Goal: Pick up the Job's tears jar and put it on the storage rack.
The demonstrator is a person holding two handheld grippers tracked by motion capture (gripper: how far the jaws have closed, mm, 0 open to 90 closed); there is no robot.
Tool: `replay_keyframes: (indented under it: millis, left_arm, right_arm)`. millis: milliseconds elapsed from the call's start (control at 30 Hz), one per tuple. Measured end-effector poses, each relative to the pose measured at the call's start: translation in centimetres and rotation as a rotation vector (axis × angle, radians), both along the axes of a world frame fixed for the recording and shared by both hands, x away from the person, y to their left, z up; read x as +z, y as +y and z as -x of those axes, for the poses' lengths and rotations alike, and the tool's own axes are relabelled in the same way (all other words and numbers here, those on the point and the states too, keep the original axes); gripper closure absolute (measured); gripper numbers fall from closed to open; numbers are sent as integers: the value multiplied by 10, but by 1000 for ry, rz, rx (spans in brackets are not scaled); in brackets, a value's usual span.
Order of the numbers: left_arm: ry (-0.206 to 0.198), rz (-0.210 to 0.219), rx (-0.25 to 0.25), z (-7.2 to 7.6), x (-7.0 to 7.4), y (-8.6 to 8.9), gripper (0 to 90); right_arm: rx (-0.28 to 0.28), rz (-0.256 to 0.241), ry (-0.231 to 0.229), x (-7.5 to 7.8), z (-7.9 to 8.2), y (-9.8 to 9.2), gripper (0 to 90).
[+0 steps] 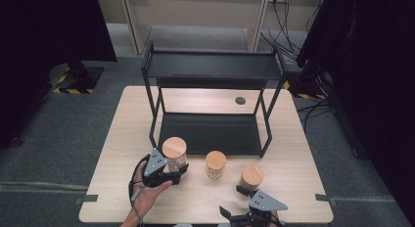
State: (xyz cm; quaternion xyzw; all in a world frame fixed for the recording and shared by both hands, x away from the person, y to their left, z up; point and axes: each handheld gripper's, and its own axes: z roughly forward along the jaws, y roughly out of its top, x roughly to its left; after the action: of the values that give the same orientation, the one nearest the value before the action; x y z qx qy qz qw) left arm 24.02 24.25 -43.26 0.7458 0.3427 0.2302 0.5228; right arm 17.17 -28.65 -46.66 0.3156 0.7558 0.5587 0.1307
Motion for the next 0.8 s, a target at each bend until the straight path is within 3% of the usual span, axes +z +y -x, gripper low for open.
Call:
replay_keyframes:
  millis: [800]
  left_arm:
    - [-13, -15, 41, -35, 16, -15, 253]
  right_arm:
    - [-3, -3, 2, -1, 0, -2, 73]
